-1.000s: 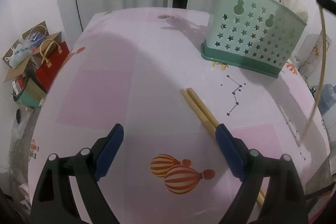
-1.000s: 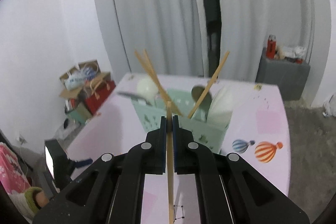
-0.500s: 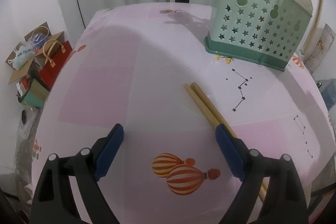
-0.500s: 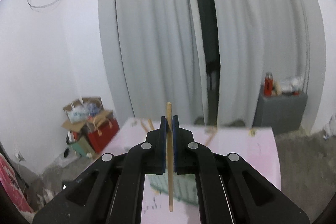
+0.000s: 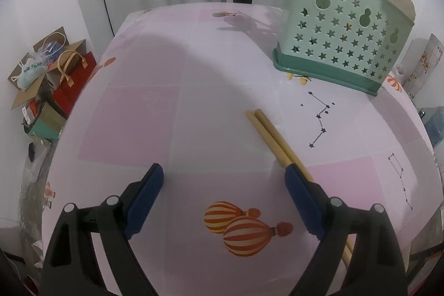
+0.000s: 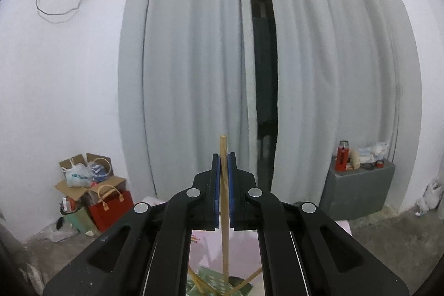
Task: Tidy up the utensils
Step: 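Drop the chopstick into the green holder and open the right tool, then move the left tool down onto the last two wooden chopsticks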
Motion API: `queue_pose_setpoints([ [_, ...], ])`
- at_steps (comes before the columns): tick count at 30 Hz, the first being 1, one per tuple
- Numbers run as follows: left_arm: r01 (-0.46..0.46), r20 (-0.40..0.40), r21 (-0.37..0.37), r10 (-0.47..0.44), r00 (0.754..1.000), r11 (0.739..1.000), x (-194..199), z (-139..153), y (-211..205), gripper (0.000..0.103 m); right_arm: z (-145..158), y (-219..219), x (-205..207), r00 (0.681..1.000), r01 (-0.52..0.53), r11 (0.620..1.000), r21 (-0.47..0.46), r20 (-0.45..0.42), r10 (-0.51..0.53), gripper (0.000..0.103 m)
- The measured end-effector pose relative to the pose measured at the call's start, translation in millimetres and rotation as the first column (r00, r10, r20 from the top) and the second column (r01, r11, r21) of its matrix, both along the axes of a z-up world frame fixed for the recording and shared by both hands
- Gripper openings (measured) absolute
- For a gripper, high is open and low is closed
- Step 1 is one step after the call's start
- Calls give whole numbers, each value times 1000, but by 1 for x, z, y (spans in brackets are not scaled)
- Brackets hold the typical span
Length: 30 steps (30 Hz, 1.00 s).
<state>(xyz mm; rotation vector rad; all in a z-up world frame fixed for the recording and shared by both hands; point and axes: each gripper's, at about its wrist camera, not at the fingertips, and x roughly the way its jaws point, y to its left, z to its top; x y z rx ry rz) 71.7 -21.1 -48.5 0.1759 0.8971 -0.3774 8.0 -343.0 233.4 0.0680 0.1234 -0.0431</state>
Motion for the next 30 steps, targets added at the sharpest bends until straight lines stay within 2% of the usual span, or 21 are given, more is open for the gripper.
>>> queue_pose_setpoints([
  [5,0,-1,-3,0,1000,1000,1,0,1,87,-46,-1,19,995,18,1000,5,-99,-17,4],
  [8,0,0,-2,0,1000,1000,1,0,1,87,-58,-1,20,988,20,1000,-1,-155,-20,4],
  [10,-2,1,-3,2,1000,1000,1,0,2,87,-60,-3,16,985,24,1000,-1,-173,-24,8],
  [12,-4,3,-1,4,1000,1000,1,0,2,87,-59,-6,10,985,33,999,10,-171,-31,33],
  [14,-4,6,3,4,1000,1000,1,0,2,87,-53,-11,-4,989,39,999,32,-142,-34,40],
  [18,-2,9,12,2,1000,1000,1,-1,1,87,-41,-22,-33,995,61,996,58,-80,-56,47],
  [24,-7,11,22,7,1000,1000,2,-1,2,87,-32,-37,-93,998,60,990,128,-3,-60,49],
  [28,-22,16,10,22,1000,1000,2,1,5,87,-41,-33,-115,1000,11,987,160,-27,-7,49],
  [30,-25,16,-6,25,1000,1000,2,2,8,87,-57,-27,-117,995,-29,980,195,-86,47,49],
])
